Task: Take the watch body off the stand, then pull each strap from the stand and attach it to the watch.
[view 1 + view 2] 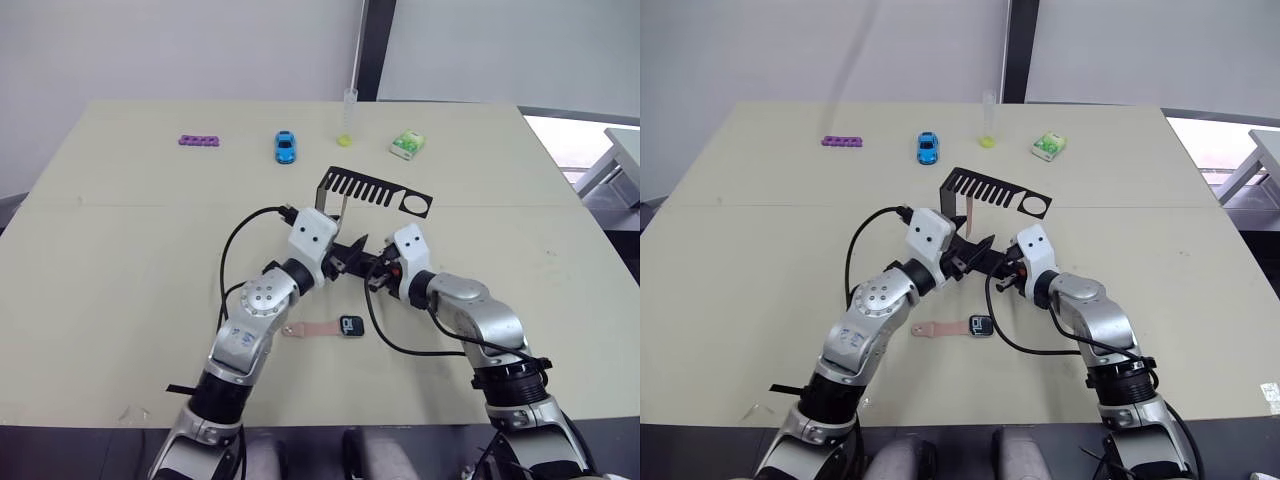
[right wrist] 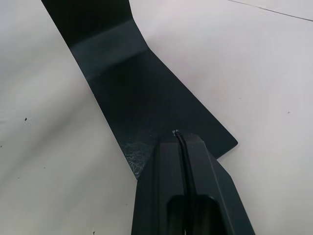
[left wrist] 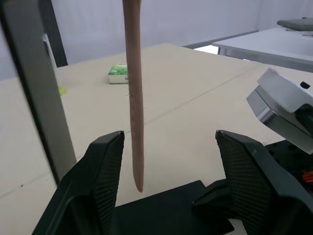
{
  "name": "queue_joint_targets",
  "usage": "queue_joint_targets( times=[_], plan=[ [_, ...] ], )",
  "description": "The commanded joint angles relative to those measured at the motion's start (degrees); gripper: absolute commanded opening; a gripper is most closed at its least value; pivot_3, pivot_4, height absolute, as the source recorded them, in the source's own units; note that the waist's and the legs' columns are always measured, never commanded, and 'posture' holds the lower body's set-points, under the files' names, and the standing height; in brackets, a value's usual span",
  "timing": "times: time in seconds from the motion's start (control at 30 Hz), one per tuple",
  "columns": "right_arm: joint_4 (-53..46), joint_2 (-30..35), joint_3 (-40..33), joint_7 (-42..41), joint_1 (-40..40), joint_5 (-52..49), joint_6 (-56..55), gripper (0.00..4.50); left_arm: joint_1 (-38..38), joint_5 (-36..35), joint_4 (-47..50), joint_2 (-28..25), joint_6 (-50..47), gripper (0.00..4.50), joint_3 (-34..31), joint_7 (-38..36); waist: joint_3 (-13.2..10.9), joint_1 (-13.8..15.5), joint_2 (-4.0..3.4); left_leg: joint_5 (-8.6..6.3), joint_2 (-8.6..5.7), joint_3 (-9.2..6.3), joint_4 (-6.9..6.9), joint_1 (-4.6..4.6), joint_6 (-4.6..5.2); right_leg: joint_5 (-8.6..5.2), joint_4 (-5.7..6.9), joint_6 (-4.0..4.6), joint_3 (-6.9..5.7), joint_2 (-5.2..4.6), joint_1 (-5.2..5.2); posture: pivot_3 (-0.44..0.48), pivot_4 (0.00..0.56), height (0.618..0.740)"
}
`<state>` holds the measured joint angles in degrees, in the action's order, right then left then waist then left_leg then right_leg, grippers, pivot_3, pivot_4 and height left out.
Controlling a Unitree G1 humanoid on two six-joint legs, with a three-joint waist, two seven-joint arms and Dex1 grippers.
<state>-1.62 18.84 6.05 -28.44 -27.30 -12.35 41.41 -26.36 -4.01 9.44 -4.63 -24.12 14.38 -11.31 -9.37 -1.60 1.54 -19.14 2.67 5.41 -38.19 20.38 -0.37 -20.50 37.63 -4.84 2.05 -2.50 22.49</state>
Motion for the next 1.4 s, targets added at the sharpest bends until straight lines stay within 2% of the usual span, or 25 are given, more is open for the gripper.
queue_joint_targets(
  times=[0.03,0.27,0.37,0.5,0.53,0.7,0.97,1.17,1.27,1.4],
  plan=[
    [2.9,0.2,0.6,1.3,1.6,1.4,1.6,0.0,-1.6,1.9,-1.0,0.9,2.5,3.24,0.1,0.7,0.0,0.0,0.0,0.0,0.0,0.0,0.0,0.0,0.0,0.0,0.0,0.0,0.0,0.0,0.0,0.0,0.15,0.74],
    [3.0,-0.1,0.6,1.7,1.8,1.7,1.4,0.0,-2.5,3.2,-4.8,3.4,3.6,3.24,-1.4,3.2,0.0,0.0,0.0,0.0,0.01,0.0,0.0,0.0,0.0,0.0,-0.01,0.0,0.0,-0.01,0.0,0.0,0.15,0.74],
    [2.9,-0.1,0.1,1.9,1.7,1.4,1.8,0.0,-3.4,3.1,-6.4,4.3,4.7,2.36,-1.6,3.2,0.0,0.0,0.0,0.0,0.01,0.0,0.0,0.0,0.0,0.0,0.0,0.0,-0.01,-0.01,0.0,0.0,0.15,0.74],
    [3.1,0.3,-0.4,1.9,1.4,1.4,1.8,0.0,-6.2,3.5,-10.3,5.3,7.6,0.38,-2.3,3.4,0.0,0.0,0.01,0.0,0.0,0.01,-0.01,0.0,0.0,0.0,-0.04,0.0,-0.01,-0.01,0.0,0.0,0.15,0.74],
    [3.1,0.4,-0.5,1.9,1.4,1.4,1.8,0.0,-6.5,3.3,-10.7,5.4,8.1,0.06,-2.5,3.2,0.0,0.0,0.0,0.0,0.0,0.01,0.0,0.0,0.0,0.0,-0.05,0.0,-0.01,-0.01,0.0,0.0,0.15,0.74],
    [2.8,0.5,-0.3,1.8,1.7,1.5,2.0,0.0,-5.9,2.6,-8.9,5.3,9.4,0.06,-3.1,2.0,0.0,0.0,0.0,0.0,0.01,0.01,0.05,0.0,0.0,0.0,-0.04,0.0,-0.02,-0.01,0.01,0.0,0.15,0.74],
    [3.3,0.7,-0.5,1.9,1.9,1.8,1.9,0.0,-2.0,1.4,-0.8,3.2,7.1,0.06,-3.5,-0.7,0.0,0.0,0.0,0.0,0.02,0.01,0.05,0.0,-0.01,0.0,-0.05,0.0,-0.01,-0.02,0.0,0.0,0.15,0.74],
    [5.2,0.9,-1.0,1.7,0.9,2.1,0.5,0.0,0.1,-2.7,4.5,1.3,5.1,0.06,-4.6,-5.1,0.0,0.0,0.0,0.0,0.02,0.0,0.05,0.0,-0.01,0.0,-0.08,0.0,-0.02,-0.02,0.0,0.0,0.15,0.74],
    [3.8,1.2,-1.4,0.3,1.1,1.3,-1.3,0.0,0.6,-7.8,8.0,-1.6,0.3,0.06,-6.2,-10.1,0.0,0.0,0.0,0.0,0.01,0.01,0.05,0.01,-0.01,0.0,-0.1,0.0,-0.01,-0.02,0.0,0.0,0.15,0.74],
    [-6.2,3.9,-2.5,-3.5,4.2,-1.2,-4.3,0.0,0.1,-17.3,11.9,-9.0,-7.2,0.06,-8.5,-20.6,0.0,0.0,-0.06,0.01,0.02,-0.02,0.13,0.05,-0.03,0.0,-0.1,0.0,-0.03,-0.01,0.04,0.0,0.15,0.74]
  ],
)
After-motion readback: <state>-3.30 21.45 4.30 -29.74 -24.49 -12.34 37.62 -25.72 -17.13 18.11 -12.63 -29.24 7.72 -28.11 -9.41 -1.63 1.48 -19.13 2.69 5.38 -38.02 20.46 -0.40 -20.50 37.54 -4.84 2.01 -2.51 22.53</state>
